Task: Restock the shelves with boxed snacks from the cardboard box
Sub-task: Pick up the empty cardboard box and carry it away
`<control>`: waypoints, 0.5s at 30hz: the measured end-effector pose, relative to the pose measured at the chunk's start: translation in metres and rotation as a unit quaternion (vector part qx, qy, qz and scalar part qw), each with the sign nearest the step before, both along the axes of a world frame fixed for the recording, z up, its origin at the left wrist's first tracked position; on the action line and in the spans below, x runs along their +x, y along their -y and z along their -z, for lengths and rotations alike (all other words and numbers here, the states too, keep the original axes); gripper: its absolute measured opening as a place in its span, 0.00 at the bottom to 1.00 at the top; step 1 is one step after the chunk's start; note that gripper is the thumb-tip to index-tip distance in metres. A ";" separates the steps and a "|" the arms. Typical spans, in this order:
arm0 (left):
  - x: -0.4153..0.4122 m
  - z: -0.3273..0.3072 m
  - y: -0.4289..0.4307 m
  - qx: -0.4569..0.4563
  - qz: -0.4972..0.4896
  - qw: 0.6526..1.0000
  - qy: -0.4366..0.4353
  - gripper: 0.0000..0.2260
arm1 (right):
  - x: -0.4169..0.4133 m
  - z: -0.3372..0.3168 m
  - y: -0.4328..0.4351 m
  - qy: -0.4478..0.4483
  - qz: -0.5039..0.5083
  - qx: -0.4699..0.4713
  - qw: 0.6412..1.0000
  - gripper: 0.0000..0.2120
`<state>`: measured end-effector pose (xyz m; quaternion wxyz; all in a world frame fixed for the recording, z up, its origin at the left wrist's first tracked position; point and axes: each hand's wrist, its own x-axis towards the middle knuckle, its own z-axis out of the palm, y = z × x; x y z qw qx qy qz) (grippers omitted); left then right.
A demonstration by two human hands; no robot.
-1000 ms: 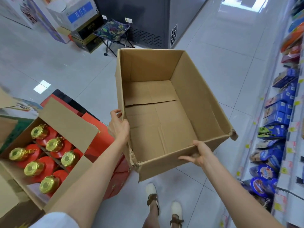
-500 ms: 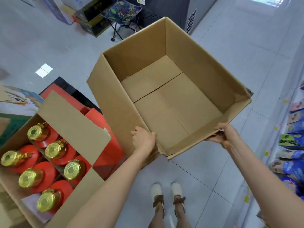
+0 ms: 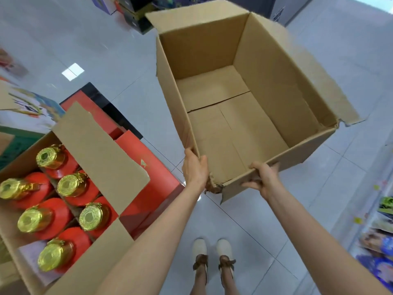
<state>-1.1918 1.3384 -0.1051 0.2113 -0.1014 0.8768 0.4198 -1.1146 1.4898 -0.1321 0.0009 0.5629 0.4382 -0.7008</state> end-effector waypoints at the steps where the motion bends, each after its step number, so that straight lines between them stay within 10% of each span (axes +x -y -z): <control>1: -0.001 0.010 0.002 -0.003 -0.001 1.000 0.007 0.21 | -0.001 0.010 0.006 0.002 0.009 0.005 1.000 0.31; 8: 0.016 0.080 -0.001 -0.108 0.087 0.988 0.064 0.37 | -0.007 0.075 0.026 -0.038 0.017 0.004 0.999 0.30; 15: 0.040 0.145 -0.013 -0.101 0.063 0.992 0.035 0.18 | -0.038 0.137 0.008 -0.029 -0.046 0.015 0.998 0.34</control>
